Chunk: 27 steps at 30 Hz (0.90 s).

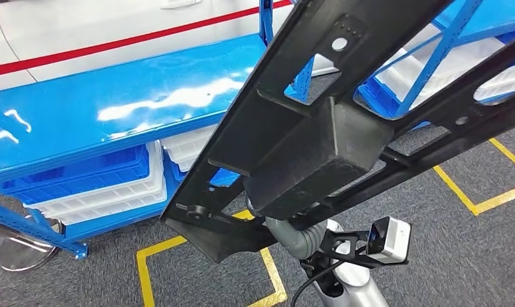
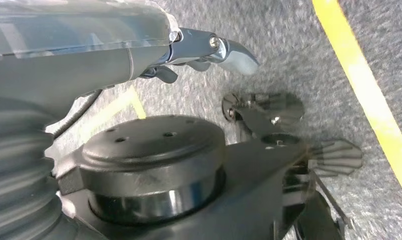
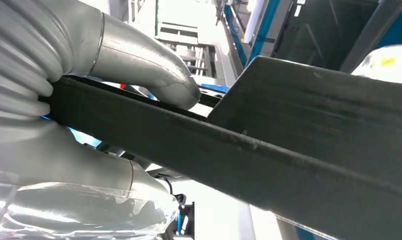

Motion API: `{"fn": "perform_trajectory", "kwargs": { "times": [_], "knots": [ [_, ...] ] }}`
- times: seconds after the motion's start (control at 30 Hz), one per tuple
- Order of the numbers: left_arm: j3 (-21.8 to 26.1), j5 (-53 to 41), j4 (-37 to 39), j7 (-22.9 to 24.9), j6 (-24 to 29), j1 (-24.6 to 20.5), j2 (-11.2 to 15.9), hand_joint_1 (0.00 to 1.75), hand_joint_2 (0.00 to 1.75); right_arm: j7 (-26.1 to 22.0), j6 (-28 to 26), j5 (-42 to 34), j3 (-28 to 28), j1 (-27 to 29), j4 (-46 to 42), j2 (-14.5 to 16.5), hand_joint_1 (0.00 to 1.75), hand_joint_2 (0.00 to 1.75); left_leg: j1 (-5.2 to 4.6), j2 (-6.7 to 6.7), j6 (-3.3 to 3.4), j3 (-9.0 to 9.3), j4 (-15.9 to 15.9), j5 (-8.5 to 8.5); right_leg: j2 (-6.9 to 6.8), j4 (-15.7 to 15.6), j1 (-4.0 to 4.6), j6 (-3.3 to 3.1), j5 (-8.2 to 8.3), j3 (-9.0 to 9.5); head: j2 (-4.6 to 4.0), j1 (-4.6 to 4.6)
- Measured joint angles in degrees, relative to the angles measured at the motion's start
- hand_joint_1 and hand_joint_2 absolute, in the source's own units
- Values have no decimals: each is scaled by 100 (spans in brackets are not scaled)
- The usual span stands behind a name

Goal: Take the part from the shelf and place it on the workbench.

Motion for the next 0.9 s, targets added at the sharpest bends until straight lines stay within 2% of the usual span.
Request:
{"fn": "perform_trajectory", "kwargs": {
  "times": [0.07,0.1,0.13,0.17,0.2,0.23,0.27,0.3,0.33,0.37,0.4,0.43,0.47,0.5,0.53,0.57,0.6,0.63,0.7,0.73,0.77,0.8,0.83,0.87,0.9],
  "knots": [
    [-3,1,0,2,3,-8,-1,0,175,1,-7,27,-3,33,-39,-7,175,175,-1,98,0,-20,-103,133,51,-83,-7,65,109,-12,0,-9],
    [-4,2,0,2,5,-13,-2,0,175,2,-11,36,-5,47,-54,-11,175,175,11,165,19,-52,-152,217,-8,-54,2,88,26,-42,0,-9],
    [-4,4,0,3,7,-14,-3,0,175,5,-15,41,-7,58,-67,-16,175,175,24,242,37,-102,-194,312,-102,69,12,105,-176,-88,0,-1],
    [-4,6,0,3,8,-11,-4,0,175,9,-20,45,-8,65,-77,-20,175,175,34,319,55,-169,-213,390,-225,321,9,119,-486,-152,0,3],
    [-4,8,0,3,7,-3,-4,0,175,13,-26,46,-7,68,-85,-24,175,175,28,391,70,-255,-213,456,-309,669,-2,148,-803,-224,0,9],
    [-4,9,0,4,6,5,-4,0,175,16,-31,46,-7,72,-91,-27,175,175,26,472,67,-348,-203,513,-352,1042,-24,182,-1007,-284,0,9],
    [-4,10,0,4,6,10,-4,0,175,20,-34,47,-7,79,-94,-32,175,175,26,554,57,-445,-191,565,-377,1352,-54,218,-1055,-310,0,11],
    [-4,10,0,4,6,12,-4,0,175,23,-36,49,-7,87,-94,-37,175,175,28,634,40,-540,-176,612,-398,1521,-87,254,-960,-272,0,11],
    [-4,10,0,4,7,11,-4,0,175,28,-33,50,-7,94,-95,-40,175,175,32,708,18,-635,-151,654,-431,1502,-119,287,-771,-147,0,12],
    [-4,10,0,3,8,10,-4,0,175,32,-30,53,-7,99,-98,-43,175,175,37,776,-7,-724,-112,689,-503,1293,-146,317,-610,77,0,11],
    [-4,9,0,2,10,11,-4,0,175,37,-26,55,-7,99,-105,-43,175,175,40,834,-35,-806,-66,714,-621,938,-151,342,-595,370,0,12],
    [-4,8,0,1,12,14,-4,0,175,46,-22,57,-7,97,-119,-43,175,175,43,887,-66,-868,-13,731,-729,523,-128,323,-687,667,0,8],
    [-4,7,0,0,14,15,-5,0,175,58,-20,60,-7,95,-134,-43,175,175,45,935,-102,-903,28,748,-814,190,-97,281,-824,885,0,6],
    [-4,5,0,-1,15,15,-10,0,175,73,-20,61,-8,94,-146,-43,175,175,50,983,-137,-919,53,767,-845,-22,-56,224,-949,999,0,3],
    [-5,4,0,-4,15,12,-16,0,175,87,-24,65,-9,97,-157,-43,175,175,62,1036,-173,-917,64,789,-811,-115,-28,147,-975,1024,0,1],
    [-9,3,0,-8,15,6,-20,0,175,101,-33,73,-11,102,-164,-43,175,175,82,1035,-213,-925,77,788,-771,-124,-29,89,-939,1004,0,3],
    [-14,3,0,-16,15,4,-25,0,175,109,-43,84,-13,106,-173,-43,175,175,104,949,-248,-950,133,732,-720,-140,-32,34,-899,986,0,2],
    [-21,3,0,-29,14,6,-26,0,175,109,-53,97,-14,108,-182,-42,175,175,123,809,-278,-1012,294,596,-672,-158,-42,-20,-857,965,0,-1],
    [-32,6,0,-56,12,26,-26,0,175,99,-60,117,-17,111,-194,-40,175,175,143,506,-315,-1245,939,166,-567,-167,-42,-86,-790,908,0,-5],
    [-34,8,0,-67,10,33,-26,0,175,96,-59,124,-18,117,-194,-40,175,175,145,444,-323,-1370,1322,-26,-508,-163,-35,-99,-765,877,0,-7],
    [-35,8,0,-72,9,36,-26,0,175,98,-57,133,-19,126,-193,-40,175,175,147,426,-329,-1443,1592,-124,-443,-158,-28,-101,-741,850,0,-5],
    [-37,9,0,-76,9,33,-26,0,175,98,-56,140,-20,135,-193,-41,175,175,150,419,-329,-1431,1678,-116,-374,-151,-23,-95,-719,825,0,-6],
    [-39,7,0,-73,9,30,-26,0,175,97,-58,148,-20,142,-193,-41,175,175,154,414,-325,-1313,1545,-3,-301,-143,-23,-85,-702,805,0,-6],
    [-42,5,0,-70,10,33,-26,0,175,94,-62,157,-20,146,-195,-41,175,175,163,384,-318,-1107,1217,176,-227,-130,-26,-75,-690,790,0,-6],
    [-43,5,0,-68,10,40,-25,0,175,90,-66,167,-21,146,-198,-41,175,175,178,295,-309,-878,829,314,-160,-115,-30,-61,-683,769,0,-5]
  ]
}}
